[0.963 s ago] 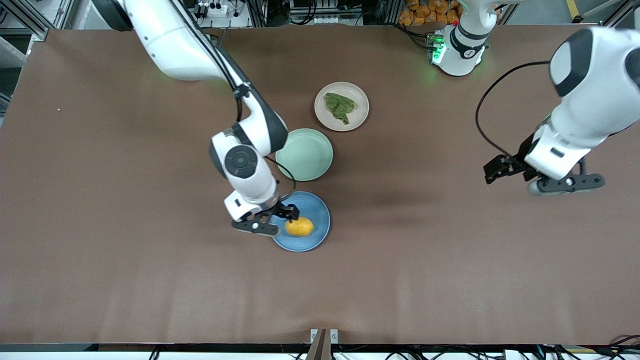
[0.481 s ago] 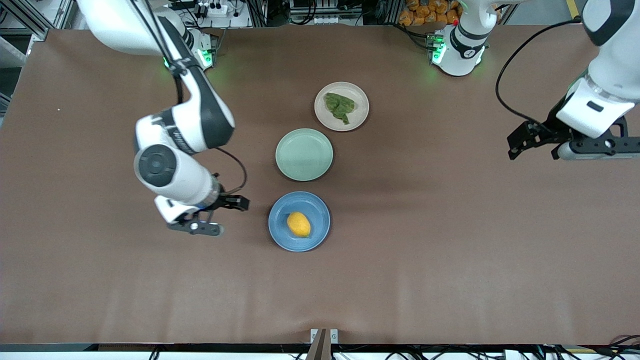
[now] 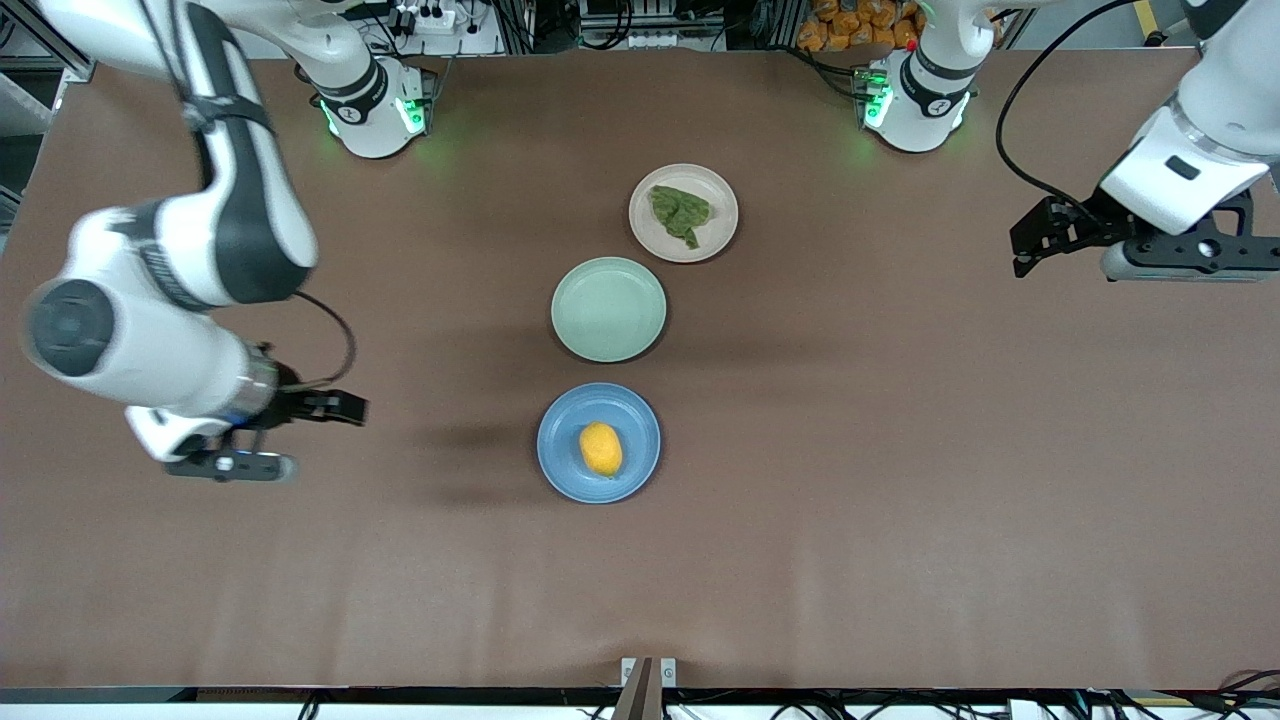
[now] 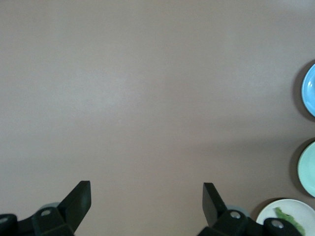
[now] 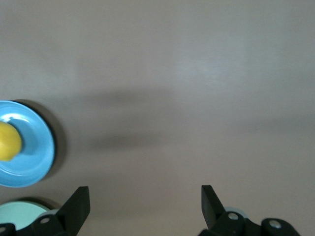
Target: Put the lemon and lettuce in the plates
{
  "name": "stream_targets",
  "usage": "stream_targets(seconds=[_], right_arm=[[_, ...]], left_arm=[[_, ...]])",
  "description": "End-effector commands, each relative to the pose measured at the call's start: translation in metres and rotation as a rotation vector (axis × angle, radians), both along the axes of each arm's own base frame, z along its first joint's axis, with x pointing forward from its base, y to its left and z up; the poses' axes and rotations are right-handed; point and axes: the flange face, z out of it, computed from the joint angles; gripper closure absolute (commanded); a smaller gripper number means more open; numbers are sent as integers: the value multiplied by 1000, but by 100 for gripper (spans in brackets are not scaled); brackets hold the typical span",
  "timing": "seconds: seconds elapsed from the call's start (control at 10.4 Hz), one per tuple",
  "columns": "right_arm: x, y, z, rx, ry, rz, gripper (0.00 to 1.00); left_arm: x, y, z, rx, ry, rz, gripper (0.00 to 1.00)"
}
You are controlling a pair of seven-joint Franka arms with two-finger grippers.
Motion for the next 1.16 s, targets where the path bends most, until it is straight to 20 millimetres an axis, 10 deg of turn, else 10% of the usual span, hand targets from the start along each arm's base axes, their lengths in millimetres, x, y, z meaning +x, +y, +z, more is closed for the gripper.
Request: stream_targets(seconds=[0.0, 1.06], right_arm=[[-21, -45, 34, 27, -14, 40, 0], [-128, -121, 205, -62, -22, -7, 0]], left_arm=[[-2, -2, 6, 33, 5, -29, 0], [-3, 0, 20, -8, 20, -6, 0]])
